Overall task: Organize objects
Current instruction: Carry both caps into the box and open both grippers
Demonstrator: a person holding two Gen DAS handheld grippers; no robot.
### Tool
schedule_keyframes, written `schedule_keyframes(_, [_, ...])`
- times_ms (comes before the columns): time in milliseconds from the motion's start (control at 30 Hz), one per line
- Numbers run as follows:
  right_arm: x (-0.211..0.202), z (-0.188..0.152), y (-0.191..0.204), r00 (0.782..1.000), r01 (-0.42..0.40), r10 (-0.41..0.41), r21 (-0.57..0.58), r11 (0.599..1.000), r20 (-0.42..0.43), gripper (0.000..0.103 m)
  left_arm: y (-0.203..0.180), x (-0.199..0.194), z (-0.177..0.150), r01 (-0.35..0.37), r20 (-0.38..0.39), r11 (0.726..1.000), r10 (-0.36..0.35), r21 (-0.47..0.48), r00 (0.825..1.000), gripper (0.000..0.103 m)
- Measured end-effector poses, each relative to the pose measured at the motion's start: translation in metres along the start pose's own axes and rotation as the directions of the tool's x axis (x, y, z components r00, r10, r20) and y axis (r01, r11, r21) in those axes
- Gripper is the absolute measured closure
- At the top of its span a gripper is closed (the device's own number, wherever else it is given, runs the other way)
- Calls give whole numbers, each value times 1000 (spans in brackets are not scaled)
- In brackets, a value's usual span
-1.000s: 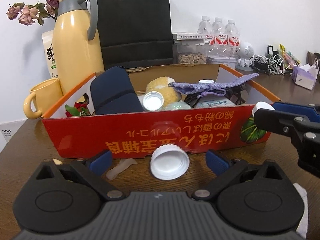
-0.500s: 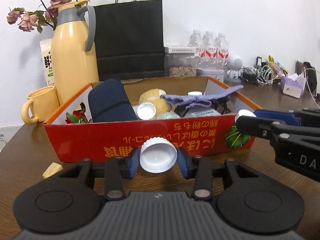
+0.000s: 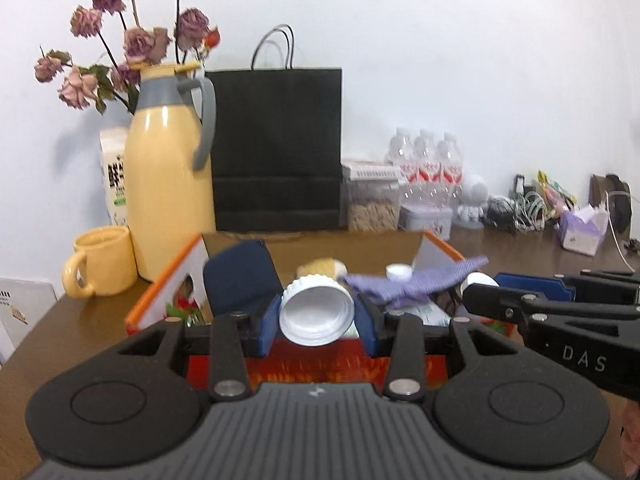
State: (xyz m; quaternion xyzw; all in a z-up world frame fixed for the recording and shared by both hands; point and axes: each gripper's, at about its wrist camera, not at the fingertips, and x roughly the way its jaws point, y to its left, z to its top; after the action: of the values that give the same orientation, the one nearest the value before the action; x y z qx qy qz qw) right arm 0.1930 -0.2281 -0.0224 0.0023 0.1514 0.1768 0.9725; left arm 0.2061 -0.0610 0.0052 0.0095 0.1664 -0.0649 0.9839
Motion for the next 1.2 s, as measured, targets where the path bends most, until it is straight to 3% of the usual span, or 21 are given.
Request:
schedule_keyframes(467, [62,55,8,999,31,-29,-44,999,42,77,12,32,57,-11,110,994,23,-110,994,62])
schedule_keyframes(633, [95,58,7,999,44,-43,-47,998,30,77,20,64,62,-23,87,993,33,-112,996,62])
schedule_keyframes(800, [121,48,-5,998,52,-54,-42,998,-44,76,21,92,58,-32,47,997,36,-75,998,61])
schedule_keyframes(867, [128,43,-9,995,64,-67,-40,997,-71,76,22,99,55,-47,31,997,49,-68,998,47])
schedule_keyframes(900, [131,41,-11,993,77,-80,-37,996,-81,75,23,100,54,-54,31,996,56,-68,998,30])
schedule_keyframes(933, [133,40,-12,992,88,-91,-37,995,-91,66,24,100,53,-60,39,996,63,-70,997,8])
schedule_keyframes(967, [135,38,-13,990,96,-99,-35,995,-99,47,25,99,52,-70,53,995,74,-75,996,0])
schedule_keyframes(1000, [136,37,-14,989,102,-105,-35,994,-105,35,25,97,52,-78,67,994,83,-78,994,0])
schedule_keyframes(1033, [137,35,-15,988,109,-112,-36,993,-110,15,26,96,52,-87,76,993,93,-80,993,0])
schedule_keyframes(1067, [138,34,-15,986,118,-122,-37,992,-113,6,26,95,52,-95,79,992,102,-81,992,0])
schedule_keyframes(1200, [136,34,-17,984,130,-132,-29,991,-119,0,28,96,53,-114,74,989,121,-91,990,0])
